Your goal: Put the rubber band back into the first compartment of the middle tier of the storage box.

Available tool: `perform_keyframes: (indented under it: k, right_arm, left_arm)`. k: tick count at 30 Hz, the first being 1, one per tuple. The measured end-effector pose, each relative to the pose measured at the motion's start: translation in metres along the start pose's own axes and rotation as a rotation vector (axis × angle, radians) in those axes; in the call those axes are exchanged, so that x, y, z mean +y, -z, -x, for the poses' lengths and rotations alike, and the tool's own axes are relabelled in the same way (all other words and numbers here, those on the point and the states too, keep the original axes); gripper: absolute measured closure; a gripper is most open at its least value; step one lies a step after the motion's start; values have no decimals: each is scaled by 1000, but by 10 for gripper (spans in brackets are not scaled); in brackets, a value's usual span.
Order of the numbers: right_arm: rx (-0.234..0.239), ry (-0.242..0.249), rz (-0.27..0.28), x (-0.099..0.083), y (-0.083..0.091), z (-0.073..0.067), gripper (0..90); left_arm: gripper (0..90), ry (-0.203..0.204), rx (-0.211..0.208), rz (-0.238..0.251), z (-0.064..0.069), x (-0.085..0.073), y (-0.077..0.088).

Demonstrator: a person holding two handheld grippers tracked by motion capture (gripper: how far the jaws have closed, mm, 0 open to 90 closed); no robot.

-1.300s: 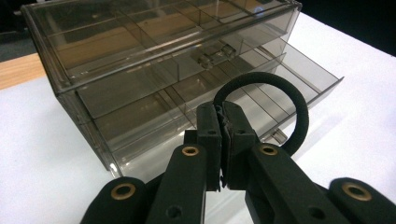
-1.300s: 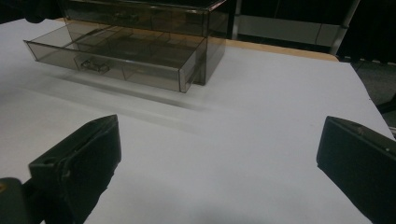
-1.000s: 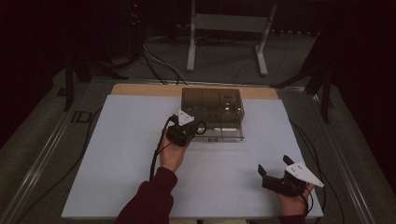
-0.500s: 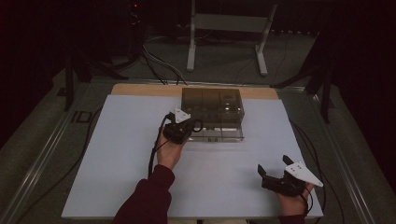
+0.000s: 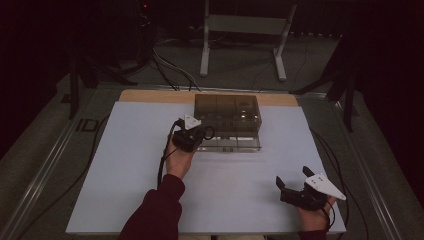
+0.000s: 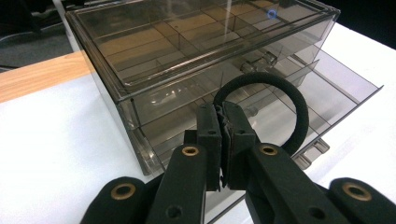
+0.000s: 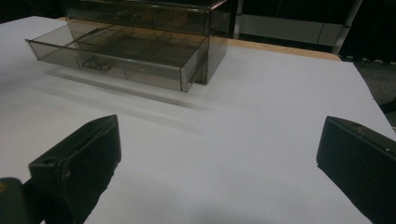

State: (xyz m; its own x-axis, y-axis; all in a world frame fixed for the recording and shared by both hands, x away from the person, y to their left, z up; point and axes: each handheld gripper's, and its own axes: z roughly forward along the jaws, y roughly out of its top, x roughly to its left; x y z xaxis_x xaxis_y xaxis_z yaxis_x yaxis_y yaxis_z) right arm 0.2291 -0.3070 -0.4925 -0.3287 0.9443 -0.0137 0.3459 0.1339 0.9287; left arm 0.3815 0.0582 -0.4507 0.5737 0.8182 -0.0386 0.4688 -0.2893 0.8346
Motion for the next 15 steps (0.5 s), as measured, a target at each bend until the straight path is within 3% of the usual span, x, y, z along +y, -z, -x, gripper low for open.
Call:
perform_keyframes:
  k: [15]
  right_arm:
    - [2, 2, -2, 0, 0, 0, 4]
  left_arm:
    - [886, -19, 11, -13, -5, -3, -5]
